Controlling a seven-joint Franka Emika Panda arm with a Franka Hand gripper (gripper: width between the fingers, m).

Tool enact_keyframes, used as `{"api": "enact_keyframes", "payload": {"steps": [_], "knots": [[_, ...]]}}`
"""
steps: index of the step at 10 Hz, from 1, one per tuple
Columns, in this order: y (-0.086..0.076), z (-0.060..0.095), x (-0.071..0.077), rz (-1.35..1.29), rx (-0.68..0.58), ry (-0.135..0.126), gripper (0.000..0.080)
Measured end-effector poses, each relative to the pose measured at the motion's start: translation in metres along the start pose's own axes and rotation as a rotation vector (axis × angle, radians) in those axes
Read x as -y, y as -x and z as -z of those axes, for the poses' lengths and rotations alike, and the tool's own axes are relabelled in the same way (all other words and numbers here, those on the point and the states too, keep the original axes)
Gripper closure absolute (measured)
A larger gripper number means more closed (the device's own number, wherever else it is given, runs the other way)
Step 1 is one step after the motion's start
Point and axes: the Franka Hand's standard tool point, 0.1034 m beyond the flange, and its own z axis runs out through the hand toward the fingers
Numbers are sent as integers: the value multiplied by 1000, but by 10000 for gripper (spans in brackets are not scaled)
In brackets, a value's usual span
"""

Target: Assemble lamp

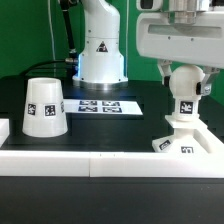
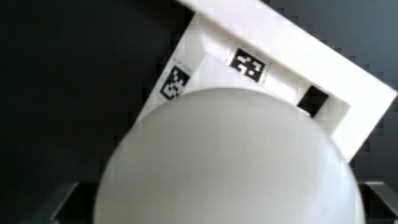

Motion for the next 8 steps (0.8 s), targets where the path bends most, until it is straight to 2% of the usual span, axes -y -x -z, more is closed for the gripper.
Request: {"api": "enact_keyframes", "payload": {"steps": [3, 5, 7, 8], "knots": [[-5, -1, 3, -300, 78, -24, 222], [-5, -1, 3, -403, 95, -27, 222], [-2, -2, 4, -410, 96, -28, 120], [-2, -2, 4, -360, 90, -28, 120]]}}
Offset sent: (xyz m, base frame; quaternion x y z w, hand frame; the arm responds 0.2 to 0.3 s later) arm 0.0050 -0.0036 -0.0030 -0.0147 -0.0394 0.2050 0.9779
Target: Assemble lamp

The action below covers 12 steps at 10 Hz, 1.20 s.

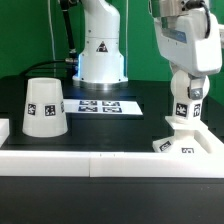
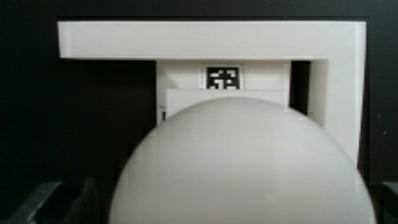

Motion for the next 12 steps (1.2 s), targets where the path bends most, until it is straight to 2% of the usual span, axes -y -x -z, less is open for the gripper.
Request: {"api": "enact_keyframes", "payload": {"steps": [3, 4, 9, 12], "knots": [[14, -2, -1, 344, -22, 10, 101], [13, -2, -1, 496, -20, 11, 101], [13, -2, -1, 839, -18, 15, 101], [7, 0, 4, 1278, -56, 19, 101]]}}
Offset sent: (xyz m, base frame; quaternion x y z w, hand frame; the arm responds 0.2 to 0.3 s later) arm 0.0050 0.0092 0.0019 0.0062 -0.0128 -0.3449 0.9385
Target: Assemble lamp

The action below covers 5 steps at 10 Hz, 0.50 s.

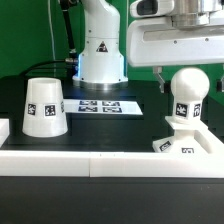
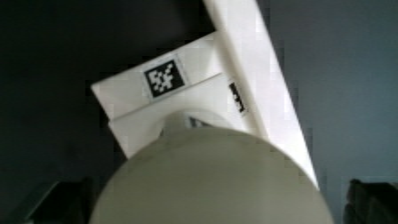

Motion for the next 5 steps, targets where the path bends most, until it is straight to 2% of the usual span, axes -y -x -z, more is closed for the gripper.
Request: {"api": "enact_keyframes", "payload": {"steps": [2, 5], "knots": [[-2, 0, 0, 248, -17, 21, 101], [-3, 0, -2, 418, -14, 30, 101]]}}
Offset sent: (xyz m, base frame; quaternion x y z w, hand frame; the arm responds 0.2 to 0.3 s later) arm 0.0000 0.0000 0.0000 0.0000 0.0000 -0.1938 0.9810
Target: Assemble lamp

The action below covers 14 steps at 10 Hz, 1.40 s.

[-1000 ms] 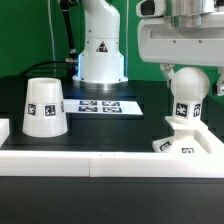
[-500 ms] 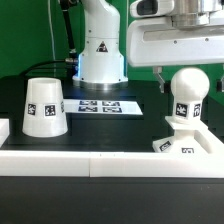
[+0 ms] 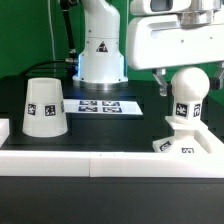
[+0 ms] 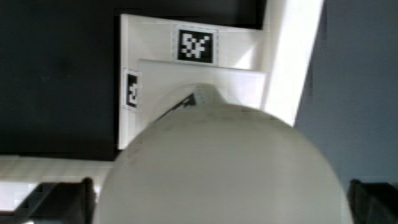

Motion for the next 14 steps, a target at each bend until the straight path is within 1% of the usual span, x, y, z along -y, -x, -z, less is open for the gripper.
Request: {"api": "enact_keyframes", "payload": {"steps": [3, 4, 6, 9, 11, 14], "knots": [[0, 0, -2, 180, 0, 2, 101], [-1, 1, -3, 354, -2, 19, 101], [-2, 1, -3, 571, 4, 36, 101], [0, -2, -2, 817, 32, 58, 101], [-2, -3, 2, 943, 45, 81, 101], [-3, -3, 2, 1127, 51, 94, 101]]}}
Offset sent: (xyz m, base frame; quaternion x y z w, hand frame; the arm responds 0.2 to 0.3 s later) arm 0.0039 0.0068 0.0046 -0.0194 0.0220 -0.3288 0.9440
